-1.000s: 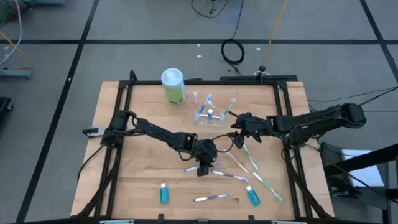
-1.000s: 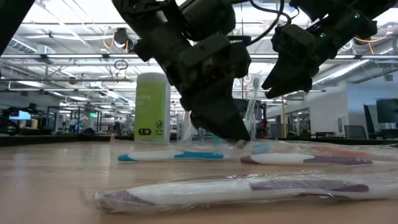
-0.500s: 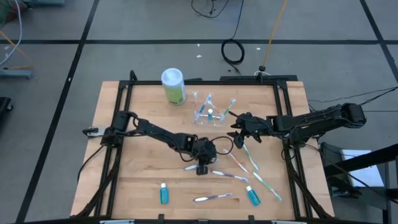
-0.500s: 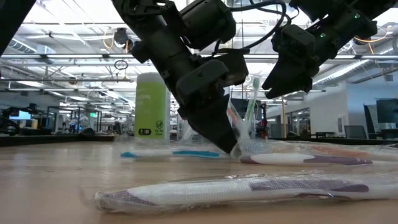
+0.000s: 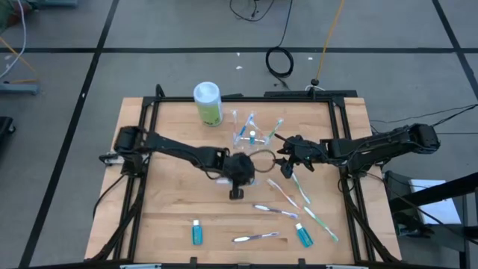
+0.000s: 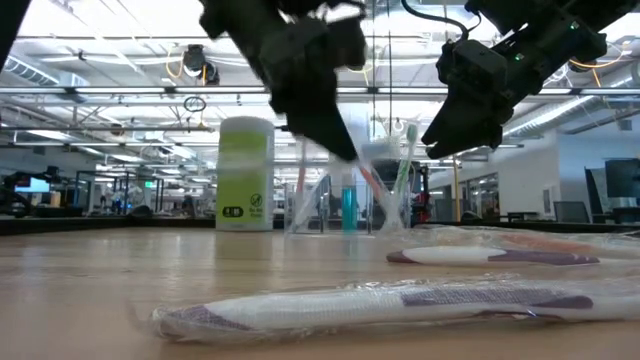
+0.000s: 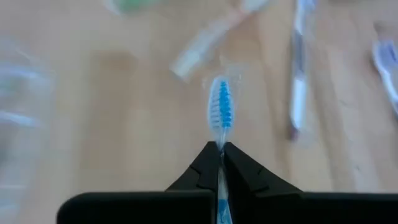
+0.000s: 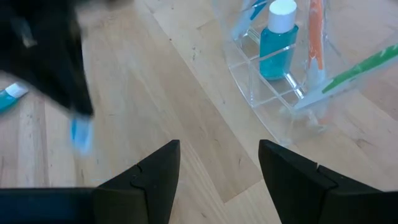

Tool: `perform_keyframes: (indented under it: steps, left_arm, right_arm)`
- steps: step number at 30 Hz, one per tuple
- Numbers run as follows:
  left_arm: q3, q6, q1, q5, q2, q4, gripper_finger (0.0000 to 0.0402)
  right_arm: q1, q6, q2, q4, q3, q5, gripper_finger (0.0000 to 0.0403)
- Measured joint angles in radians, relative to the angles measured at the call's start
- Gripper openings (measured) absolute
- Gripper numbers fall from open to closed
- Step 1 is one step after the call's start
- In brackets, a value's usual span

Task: Pick & Place toothbrushing station
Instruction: Put the blue toothbrush into the transparent organizer

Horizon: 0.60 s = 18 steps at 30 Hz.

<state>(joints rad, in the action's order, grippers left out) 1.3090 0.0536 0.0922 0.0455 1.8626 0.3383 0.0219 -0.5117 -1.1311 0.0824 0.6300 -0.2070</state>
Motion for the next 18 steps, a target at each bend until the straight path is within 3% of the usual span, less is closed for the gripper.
perform_keyframes:
  steps: [9,14,18]
  left_arm:
    - [0.000,-0.121,-0.032,-0.255,-0.279,-0.029,0.0001]
    - [-0.002,-0.196,-0.060,-0.288,-0.384,-0.102,0.0001]
    - [-0.066,-0.255,-0.100,-0.281,-0.419,-0.275,0.0001]
  right_arm:
    - [0.000,0.000,0.000,0.005,0.000,0.002,0.0210]
    - [0.001,0.000,0.000,0.005,0.000,0.002,0.0210]
    - [0.012,0.000,0.000,0.005,0.000,0.001,0.0210]
